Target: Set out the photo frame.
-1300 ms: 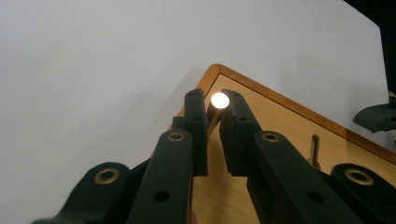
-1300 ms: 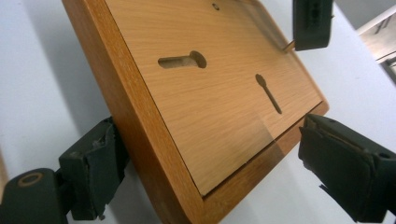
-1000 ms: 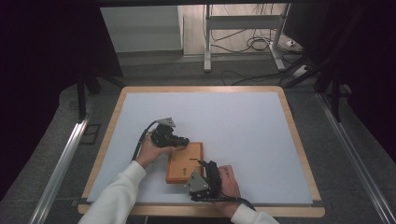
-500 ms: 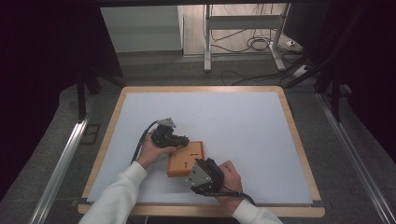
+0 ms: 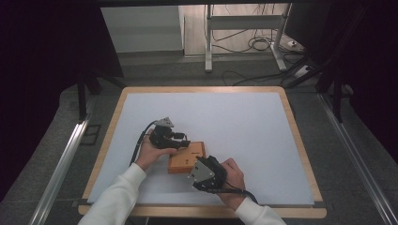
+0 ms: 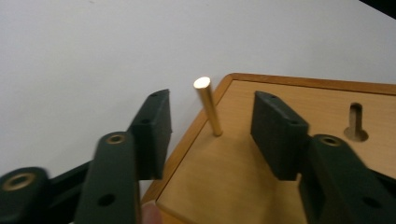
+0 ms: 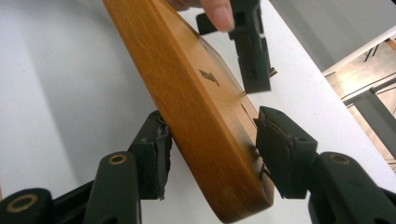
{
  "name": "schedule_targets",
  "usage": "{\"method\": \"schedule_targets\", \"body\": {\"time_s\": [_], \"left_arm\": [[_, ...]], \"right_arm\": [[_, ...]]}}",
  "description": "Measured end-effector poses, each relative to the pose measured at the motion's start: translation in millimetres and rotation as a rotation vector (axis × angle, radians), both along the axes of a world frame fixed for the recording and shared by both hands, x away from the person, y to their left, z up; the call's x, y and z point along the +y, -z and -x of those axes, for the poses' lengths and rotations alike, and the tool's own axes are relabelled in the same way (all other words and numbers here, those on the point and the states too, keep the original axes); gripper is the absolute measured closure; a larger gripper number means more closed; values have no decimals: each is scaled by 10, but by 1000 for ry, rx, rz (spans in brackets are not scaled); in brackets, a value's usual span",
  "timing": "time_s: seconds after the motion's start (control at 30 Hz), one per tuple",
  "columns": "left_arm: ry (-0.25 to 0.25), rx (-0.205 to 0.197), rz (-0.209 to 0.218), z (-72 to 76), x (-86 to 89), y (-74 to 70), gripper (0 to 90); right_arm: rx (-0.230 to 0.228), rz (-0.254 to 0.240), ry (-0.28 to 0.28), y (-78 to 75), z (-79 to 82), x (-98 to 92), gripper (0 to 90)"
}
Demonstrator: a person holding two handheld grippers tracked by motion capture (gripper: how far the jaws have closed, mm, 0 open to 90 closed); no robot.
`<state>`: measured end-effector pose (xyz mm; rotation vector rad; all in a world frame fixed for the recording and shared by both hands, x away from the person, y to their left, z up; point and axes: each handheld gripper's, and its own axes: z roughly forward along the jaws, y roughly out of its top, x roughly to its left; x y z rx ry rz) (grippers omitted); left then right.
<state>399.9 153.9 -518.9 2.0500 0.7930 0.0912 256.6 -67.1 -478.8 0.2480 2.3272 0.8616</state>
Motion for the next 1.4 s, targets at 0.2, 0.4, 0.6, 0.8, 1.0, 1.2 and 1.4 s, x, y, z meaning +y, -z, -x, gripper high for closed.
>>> {"method": "schedule_targets", "body": {"time_s": [0.2, 0.4, 0.6, 0.8, 1.0, 1.2, 1.4], "left_arm": [[-67, -24, 17, 109, 260, -56, 360], [-106, -39, 30, 236, 492, -78, 342], [-121, -33, 3, 362, 654, 6, 343], [-127, -64, -47, 524, 730, 67, 337], [-134, -79, -73, 561, 713, 67, 330], [-133, -69, -103, 549, 698, 108, 325], [-132, -67, -113, 550, 691, 124, 323]], "right_arm": [[8, -7, -5, -14, -14, -6, 475], [9, 0, -12, -17, -17, 16, 483], [8, 2, -16, -36, -36, 24, 492], [7, 10, -15, -41, -35, 29, 493], [15, 13, -13, -50, -40, 33, 493], [25, 14, -12, -73, -56, 26, 494], [36, 10, -14, -102, -84, 28, 495]]}}
